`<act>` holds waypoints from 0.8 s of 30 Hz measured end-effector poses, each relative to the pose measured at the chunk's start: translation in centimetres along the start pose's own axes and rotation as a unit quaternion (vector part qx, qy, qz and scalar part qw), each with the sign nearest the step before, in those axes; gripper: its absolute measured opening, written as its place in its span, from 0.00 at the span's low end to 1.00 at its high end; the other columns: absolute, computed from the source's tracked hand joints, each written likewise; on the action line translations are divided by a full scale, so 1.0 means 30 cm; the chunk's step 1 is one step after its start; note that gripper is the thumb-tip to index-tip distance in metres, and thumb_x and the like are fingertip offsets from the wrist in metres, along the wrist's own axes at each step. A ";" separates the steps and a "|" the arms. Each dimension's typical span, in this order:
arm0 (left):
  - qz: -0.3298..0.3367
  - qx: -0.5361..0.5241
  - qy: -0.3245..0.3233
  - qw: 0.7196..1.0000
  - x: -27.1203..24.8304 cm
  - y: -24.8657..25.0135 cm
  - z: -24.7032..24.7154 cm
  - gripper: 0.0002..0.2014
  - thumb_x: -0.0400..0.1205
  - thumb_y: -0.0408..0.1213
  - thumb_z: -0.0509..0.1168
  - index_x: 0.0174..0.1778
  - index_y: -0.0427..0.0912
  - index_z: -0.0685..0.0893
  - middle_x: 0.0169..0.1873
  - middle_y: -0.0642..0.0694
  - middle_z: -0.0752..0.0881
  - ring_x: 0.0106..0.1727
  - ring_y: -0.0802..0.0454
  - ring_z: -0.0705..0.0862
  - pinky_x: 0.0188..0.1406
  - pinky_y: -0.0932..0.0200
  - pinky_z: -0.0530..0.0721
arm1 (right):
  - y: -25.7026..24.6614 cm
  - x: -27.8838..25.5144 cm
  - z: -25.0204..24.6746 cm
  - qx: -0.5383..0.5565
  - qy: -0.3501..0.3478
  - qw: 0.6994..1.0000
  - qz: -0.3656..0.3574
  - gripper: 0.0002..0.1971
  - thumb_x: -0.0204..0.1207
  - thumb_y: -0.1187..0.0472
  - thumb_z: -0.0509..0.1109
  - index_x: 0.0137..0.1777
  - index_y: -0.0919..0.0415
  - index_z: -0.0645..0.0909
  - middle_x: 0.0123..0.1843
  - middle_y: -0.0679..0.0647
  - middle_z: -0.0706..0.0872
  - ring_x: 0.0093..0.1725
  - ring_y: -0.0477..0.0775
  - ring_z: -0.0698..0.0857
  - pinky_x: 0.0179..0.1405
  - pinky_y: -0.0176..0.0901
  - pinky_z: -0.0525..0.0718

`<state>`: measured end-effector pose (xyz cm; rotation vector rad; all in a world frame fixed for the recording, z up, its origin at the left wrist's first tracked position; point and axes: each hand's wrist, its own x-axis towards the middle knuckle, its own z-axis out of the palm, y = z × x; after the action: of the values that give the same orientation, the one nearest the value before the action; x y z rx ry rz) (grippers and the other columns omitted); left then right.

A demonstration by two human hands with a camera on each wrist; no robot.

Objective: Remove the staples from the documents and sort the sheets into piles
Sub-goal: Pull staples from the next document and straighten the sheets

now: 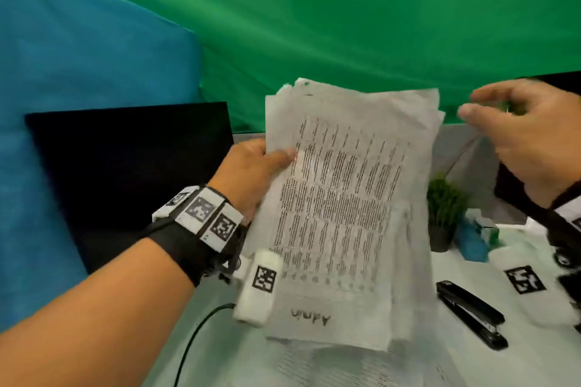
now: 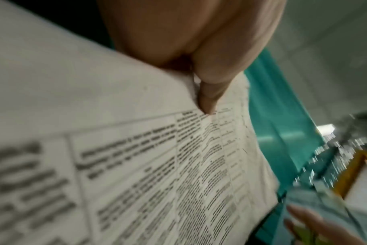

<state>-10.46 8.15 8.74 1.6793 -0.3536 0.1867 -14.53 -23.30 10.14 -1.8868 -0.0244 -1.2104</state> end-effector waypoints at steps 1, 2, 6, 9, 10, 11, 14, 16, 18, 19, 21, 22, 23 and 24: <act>-0.025 -0.040 0.007 0.999 -0.003 -0.015 -0.012 0.11 0.86 0.34 0.70 0.60 0.32 0.89 0.53 0.29 0.92 0.57 0.27 0.90 0.58 0.25 0.87 | 0.003 0.000 -0.003 0.075 -0.018 0.996 0.049 0.18 0.68 0.43 0.79 0.55 0.48 0.88 0.47 0.48 0.88 0.43 0.50 0.83 0.38 0.49 0.83; -0.042 -0.068 0.014 0.997 -0.008 -0.028 -0.020 0.13 0.86 0.35 0.69 0.62 0.31 0.87 0.55 0.29 0.92 0.59 0.27 0.90 0.60 0.24 0.86 | 0.007 -0.002 -0.003 0.127 -0.049 0.987 0.089 0.17 0.66 0.44 0.80 0.54 0.48 0.88 0.43 0.47 0.87 0.40 0.50 0.80 0.32 0.45 0.78; -0.073 -0.125 0.014 0.989 -0.025 -0.069 -0.023 0.14 0.89 0.37 0.65 0.65 0.32 0.85 0.57 0.31 0.91 0.61 0.29 0.89 0.64 0.25 0.84 | 0.010 -0.049 -0.003 0.116 -0.227 0.952 0.172 0.28 0.48 0.33 0.85 0.48 0.42 0.88 0.48 0.44 0.88 0.48 0.53 0.80 0.44 0.49 0.77; -0.078 -0.138 0.002 0.987 -0.036 -0.082 -0.018 0.16 0.90 0.38 0.63 0.68 0.32 0.84 0.60 0.31 0.90 0.63 0.29 0.88 0.66 0.26 0.83 | 0.008 -0.107 0.017 0.104 -0.349 0.904 0.222 0.27 0.56 0.39 0.86 0.56 0.43 0.87 0.57 0.48 0.92 0.57 0.59 0.90 0.67 0.65 0.81; -0.080 -0.144 -0.003 0.986 -0.039 -0.083 -0.016 0.16 0.90 0.38 0.63 0.68 0.31 0.83 0.61 0.30 0.90 0.64 0.28 0.88 0.67 0.26 0.83 | 0.009 -0.127 0.027 0.127 -0.369 0.889 0.239 0.22 0.66 0.48 0.83 0.59 0.51 0.87 0.56 0.53 0.93 0.55 0.62 0.92 0.65 0.67 0.83; -0.081 -0.151 -0.006 0.985 -0.043 -0.084 -0.015 0.16 0.90 0.38 0.62 0.69 0.31 0.83 0.61 0.30 0.90 0.65 0.28 0.87 0.67 0.26 0.83 | 0.011 -0.145 0.036 0.152 -0.378 0.876 0.260 0.18 0.71 0.56 0.77 0.62 0.58 0.86 0.55 0.57 0.93 0.53 0.63 0.93 0.61 0.67 0.87; -0.079 -0.157 -0.040 0.984 -0.056 -0.092 -0.024 0.16 0.90 0.35 0.62 0.71 0.32 0.82 0.64 0.30 0.88 0.65 0.29 0.87 0.67 0.27 0.83 | 0.022 -0.182 0.058 0.205 -0.367 0.854 0.306 0.15 0.76 0.66 0.70 0.62 0.66 0.85 0.54 0.66 0.93 0.51 0.69 0.93 0.45 0.64 0.92; -0.077 -0.136 -0.077 0.985 -0.073 -0.106 -0.030 0.15 0.88 0.30 0.63 0.71 0.34 0.82 0.64 0.32 0.89 0.64 0.32 0.89 0.66 0.31 0.85 | 0.037 -0.181 0.064 0.227 -0.347 0.851 0.323 0.15 0.76 0.67 0.69 0.62 0.66 0.85 0.55 0.66 0.92 0.51 0.70 0.92 0.44 0.66 0.92; -0.078 -0.096 -0.069 0.990 -0.096 -0.126 -0.032 0.14 0.85 0.27 0.66 0.68 0.34 0.84 0.59 0.35 0.92 0.60 0.36 0.91 0.62 0.35 0.89 | 0.059 -0.174 0.061 0.230 -0.337 0.851 0.330 0.16 0.76 0.66 0.70 0.63 0.65 0.85 0.57 0.67 0.92 0.53 0.70 0.92 0.51 0.72 0.89; -0.077 -0.080 -0.055 0.992 -0.105 -0.135 -0.032 0.13 0.85 0.27 0.68 0.65 0.34 0.84 0.57 0.36 0.93 0.57 0.37 0.93 0.59 0.37 0.90 | 0.067 -0.172 0.058 0.231 -0.338 0.850 0.333 0.17 0.75 0.65 0.71 0.64 0.66 0.85 0.58 0.67 0.91 0.55 0.71 0.91 0.57 0.74 0.86; -0.076 -0.083 -0.034 0.993 -0.116 -0.150 -0.031 0.11 0.84 0.27 0.69 0.61 0.31 0.84 0.54 0.36 0.93 0.54 0.38 0.94 0.54 0.41 0.93 | 0.077 -0.172 0.052 0.229 -0.343 0.847 0.335 0.18 0.75 0.65 0.72 0.65 0.66 0.85 0.59 0.67 0.91 0.56 0.72 0.91 0.61 0.74 0.83; -0.076 -0.091 -0.028 0.993 -0.119 -0.152 -0.031 0.11 0.83 0.27 0.69 0.60 0.29 0.84 0.53 0.35 0.94 0.54 0.37 0.94 0.52 0.42 0.94 | 0.080 -0.173 0.050 0.230 -0.345 0.846 0.335 0.18 0.74 0.65 0.72 0.64 0.66 0.85 0.59 0.67 0.91 0.56 0.72 0.91 0.59 0.74 0.85; -0.077 -0.094 -0.023 0.992 -0.122 -0.150 -0.031 0.10 0.83 0.28 0.70 0.59 0.28 0.85 0.52 0.35 0.94 0.53 0.37 0.94 0.50 0.43 0.94 | 0.081 -0.174 0.051 0.229 -0.347 0.846 0.333 0.18 0.74 0.65 0.72 0.64 0.67 0.85 0.58 0.68 0.91 0.55 0.72 0.91 0.54 0.73 0.88; -0.079 -0.093 -0.020 0.992 -0.124 -0.151 -0.032 0.10 0.83 0.28 0.70 0.59 0.28 0.85 0.51 0.35 0.94 0.52 0.37 0.94 0.48 0.43 0.94 | 0.080 -0.175 0.052 0.226 -0.349 0.847 0.332 0.18 0.73 0.65 0.72 0.63 0.68 0.85 0.57 0.68 0.91 0.54 0.72 0.91 0.50 0.71 0.90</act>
<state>-12.33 10.05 3.44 1.5197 -0.2578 0.0012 -15.11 -21.61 4.43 -1.5979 -0.0401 -0.0020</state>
